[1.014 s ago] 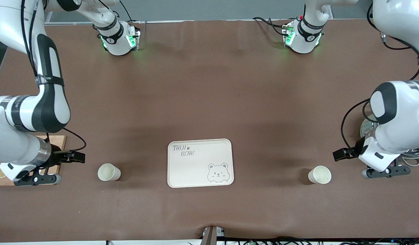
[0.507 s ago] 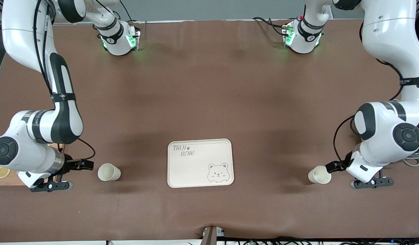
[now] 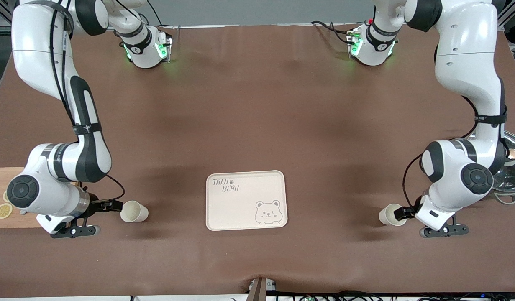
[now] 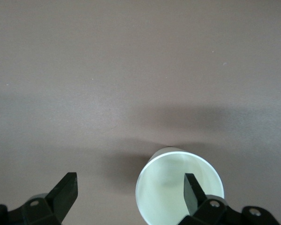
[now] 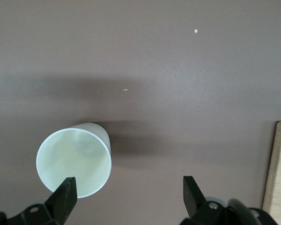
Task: Place white IKEA cup upright on tray with both arms
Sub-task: 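Close the right gripper on its cup while the left gripper grasps its cup, then carry the left gripper's cup onto the tray while the right gripper lifts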
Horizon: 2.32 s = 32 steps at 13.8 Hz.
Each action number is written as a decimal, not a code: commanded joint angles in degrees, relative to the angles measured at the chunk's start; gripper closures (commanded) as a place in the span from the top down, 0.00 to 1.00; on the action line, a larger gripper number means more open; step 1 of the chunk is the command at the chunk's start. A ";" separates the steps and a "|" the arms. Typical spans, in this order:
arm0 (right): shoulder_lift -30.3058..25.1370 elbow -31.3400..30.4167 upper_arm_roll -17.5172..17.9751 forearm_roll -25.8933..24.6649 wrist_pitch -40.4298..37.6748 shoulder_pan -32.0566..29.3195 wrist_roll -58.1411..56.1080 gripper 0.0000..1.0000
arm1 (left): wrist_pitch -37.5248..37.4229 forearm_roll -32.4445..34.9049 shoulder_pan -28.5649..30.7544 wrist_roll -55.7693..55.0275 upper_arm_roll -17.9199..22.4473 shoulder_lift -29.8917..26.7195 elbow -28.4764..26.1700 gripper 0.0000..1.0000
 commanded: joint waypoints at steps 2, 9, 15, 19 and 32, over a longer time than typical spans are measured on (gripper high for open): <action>1.91 0.58 0.58 0.55 0.81 0.04 0.13 1.00 | 0.94 0.29 0.20 0.61 -0.18 1.18 0.48 1.00; 5.34 0.40 1.37 0.64 5.29 0.48 0.22 1.00 | 0.94 -2.78 0.11 0.17 -0.18 1.18 0.39 0.54; 7.01 0.32 1.90 1.08 8.37 0.57 0.22 1.00 | 0.94 -4.10 0.02 0.00 -0.27 1.17 0.39 0.10; 7.10 0.32 1.90 1.17 8.37 0.57 0.13 0.89 | 0.94 -4.01 -0.15 0.09 -0.27 1.18 0.39 0.00; 7.19 0.32 2.16 1.34 8.37 0.92 0.22 0.00 | -8.19 -3.66 -5.24 -10.26 -0.27 -1.98 5.49 0.00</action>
